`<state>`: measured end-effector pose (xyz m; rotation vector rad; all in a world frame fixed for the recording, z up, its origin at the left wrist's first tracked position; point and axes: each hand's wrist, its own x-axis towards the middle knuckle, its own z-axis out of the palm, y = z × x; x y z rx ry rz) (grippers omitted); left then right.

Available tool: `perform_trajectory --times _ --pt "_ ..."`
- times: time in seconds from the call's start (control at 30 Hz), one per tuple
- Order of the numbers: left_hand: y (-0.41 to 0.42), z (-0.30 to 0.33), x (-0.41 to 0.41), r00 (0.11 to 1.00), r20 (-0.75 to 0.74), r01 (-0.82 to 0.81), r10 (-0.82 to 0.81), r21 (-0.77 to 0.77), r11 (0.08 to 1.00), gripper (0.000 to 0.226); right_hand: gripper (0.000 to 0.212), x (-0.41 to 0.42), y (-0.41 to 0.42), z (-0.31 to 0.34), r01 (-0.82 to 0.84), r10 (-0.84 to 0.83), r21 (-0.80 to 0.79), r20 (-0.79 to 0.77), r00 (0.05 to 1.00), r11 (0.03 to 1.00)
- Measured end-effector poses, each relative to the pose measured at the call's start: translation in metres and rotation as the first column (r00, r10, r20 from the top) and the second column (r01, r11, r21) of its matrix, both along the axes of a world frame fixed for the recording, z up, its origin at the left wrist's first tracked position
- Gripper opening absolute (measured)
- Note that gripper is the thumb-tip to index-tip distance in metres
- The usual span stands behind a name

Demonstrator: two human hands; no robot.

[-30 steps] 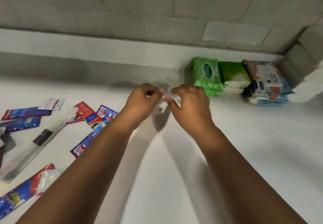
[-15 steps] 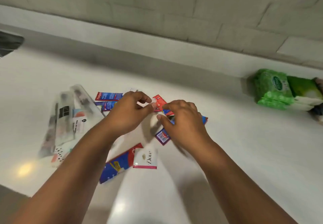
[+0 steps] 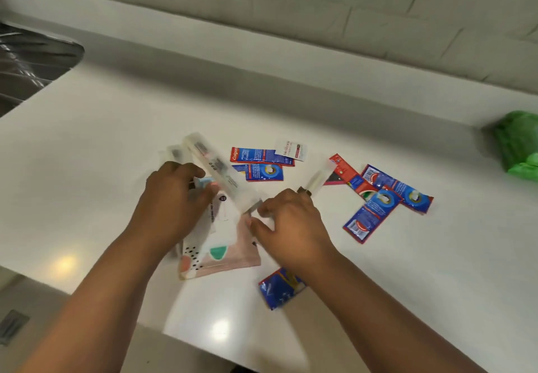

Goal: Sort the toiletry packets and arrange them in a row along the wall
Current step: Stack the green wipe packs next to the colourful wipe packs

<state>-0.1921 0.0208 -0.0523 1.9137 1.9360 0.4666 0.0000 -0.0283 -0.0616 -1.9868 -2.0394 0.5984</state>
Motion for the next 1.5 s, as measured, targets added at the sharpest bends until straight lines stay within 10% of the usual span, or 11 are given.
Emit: perform_trajectory --times 0.47,0.8,1.3,1.5 --pt "-0.023 -0.031 0.002 0.998 -0.037 -0.052 0.052 0.007 0.999 0.048 0.061 -0.048 0.01 -0.003 0.18 -0.153 -0.143 0.179 0.972 0.973" --pt "-0.025 -0.036 0.001 1.0 0.017 -0.024 0.023 0.057 0.998 0.046 0.029 -0.045 0.019 -0.008 0.256 -0.239 -0.196 0.105 0.965 0.947" --pt "-0.04 -0.023 0.003 0.997 -0.042 0.065 -0.061 0.107 0.992 0.042 0.027 0.004 -0.016 0.02 0.226 -0.29 -0.213 -0.349 0.891 0.951" --pt "-0.043 -0.021 0.021 0.971 0.146 0.147 -0.187 0.246 0.958 0.022 0.017 0.053 -0.029 0.014 0.366 -0.434 -0.233 -0.453 0.779 0.901"
